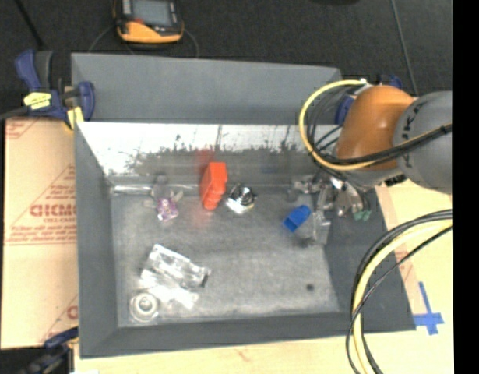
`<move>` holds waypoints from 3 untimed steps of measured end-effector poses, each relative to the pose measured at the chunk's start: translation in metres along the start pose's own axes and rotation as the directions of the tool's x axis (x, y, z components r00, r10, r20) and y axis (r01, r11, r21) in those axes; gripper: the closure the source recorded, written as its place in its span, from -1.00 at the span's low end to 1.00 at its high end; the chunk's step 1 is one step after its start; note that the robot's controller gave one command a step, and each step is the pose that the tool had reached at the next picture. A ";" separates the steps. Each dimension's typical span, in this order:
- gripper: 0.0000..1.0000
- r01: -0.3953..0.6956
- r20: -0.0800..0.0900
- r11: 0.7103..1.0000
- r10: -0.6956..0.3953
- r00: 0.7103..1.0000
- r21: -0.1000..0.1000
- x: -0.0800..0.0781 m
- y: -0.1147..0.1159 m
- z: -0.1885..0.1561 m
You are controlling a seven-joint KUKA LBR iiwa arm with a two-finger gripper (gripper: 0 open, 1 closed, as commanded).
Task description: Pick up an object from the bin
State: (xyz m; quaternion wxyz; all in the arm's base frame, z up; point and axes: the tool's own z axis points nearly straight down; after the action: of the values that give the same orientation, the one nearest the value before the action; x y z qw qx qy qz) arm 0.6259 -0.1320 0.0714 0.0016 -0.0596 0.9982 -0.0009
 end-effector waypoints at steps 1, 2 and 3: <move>1.00 0.001 0.001 1.000 -0.001 1.000 0.001 0.000 -0.001 0.000; 1.00 0.007 0.011 1.000 -0.007 1.000 0.003 -0.010 0.029 -0.153; 1.00 0.127 -0.005 0.992 -0.127 0.992 -0.002 0.050 0.045 -0.098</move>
Offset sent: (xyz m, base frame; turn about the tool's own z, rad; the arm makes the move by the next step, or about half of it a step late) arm 0.0000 0.0000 0.0000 0.0000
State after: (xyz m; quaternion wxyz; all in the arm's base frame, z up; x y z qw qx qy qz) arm 0.5710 -0.0930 0.1689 -0.0013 -0.1230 0.9924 -0.0001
